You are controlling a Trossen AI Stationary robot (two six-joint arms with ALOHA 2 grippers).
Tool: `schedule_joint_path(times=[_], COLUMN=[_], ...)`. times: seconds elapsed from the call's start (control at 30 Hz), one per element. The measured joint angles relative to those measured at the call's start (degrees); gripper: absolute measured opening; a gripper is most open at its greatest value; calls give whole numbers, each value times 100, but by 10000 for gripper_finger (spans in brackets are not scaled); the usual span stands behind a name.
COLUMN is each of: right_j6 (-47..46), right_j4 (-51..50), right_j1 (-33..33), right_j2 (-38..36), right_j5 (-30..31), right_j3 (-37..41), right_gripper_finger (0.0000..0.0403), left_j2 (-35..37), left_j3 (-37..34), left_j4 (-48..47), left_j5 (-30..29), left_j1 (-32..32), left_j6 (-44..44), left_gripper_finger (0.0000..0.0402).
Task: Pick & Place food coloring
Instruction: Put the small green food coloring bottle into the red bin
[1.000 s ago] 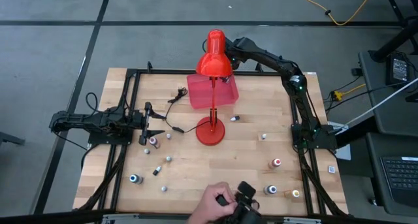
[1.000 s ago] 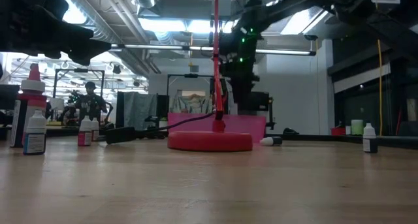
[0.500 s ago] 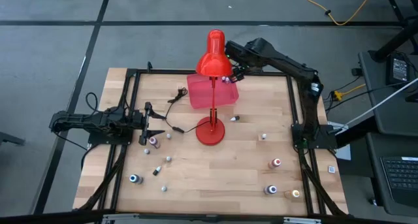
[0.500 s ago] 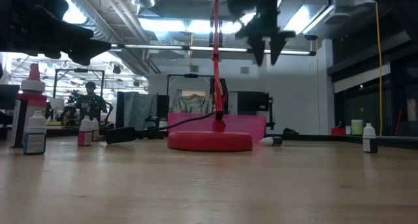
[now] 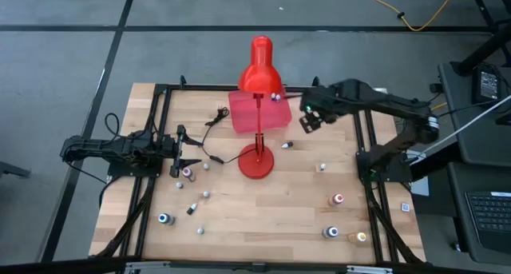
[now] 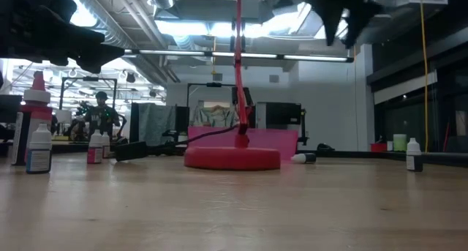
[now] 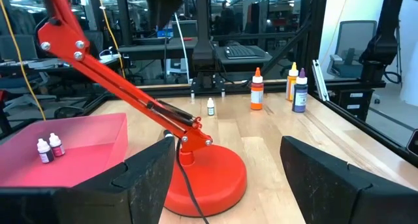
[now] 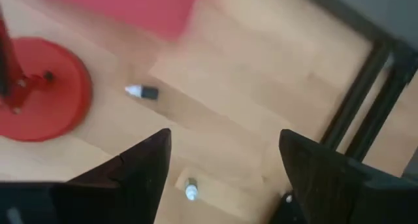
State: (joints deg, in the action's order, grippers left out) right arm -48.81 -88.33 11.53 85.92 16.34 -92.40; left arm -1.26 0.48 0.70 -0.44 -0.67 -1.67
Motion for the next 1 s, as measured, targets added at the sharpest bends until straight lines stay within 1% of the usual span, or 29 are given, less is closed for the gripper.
schedule_joint_path(times=[0.17, 0.37, 0.6, 0.67, 0.83, 1.0], right_j6=[-511, -1021, -1644, -1845, -2018, -2262], right_j4=[339, 1215, 2237, 2474, 3010, 3331], right_j1=[-88, -477, -926, -1028, -1273, -1456], right_j2=[-741, -1316, -1506, -1519, -1518, -1516], right_j5=[-377, -661, -1157, -1212, -1257, -1336], right_j3=[1226, 2496, 3677, 3943, 4450, 4877], right_gripper_finger=[287, 287, 287, 287, 287, 287], left_j2=[-1, 1, 1, -1, 1, -1], left_j3=[0, -1, -1, -1, -1, -1], left_j4=[-1, -1, -1, -1, -1, -1], left_j5=[1, 0, -1, -1, 0, 1], left_j1=[1, 1, 1, 2, 0, 0], left_j6=[0, 0, 0, 0, 0, 0], left_gripper_finger=[272, 274, 272, 273, 273, 272])
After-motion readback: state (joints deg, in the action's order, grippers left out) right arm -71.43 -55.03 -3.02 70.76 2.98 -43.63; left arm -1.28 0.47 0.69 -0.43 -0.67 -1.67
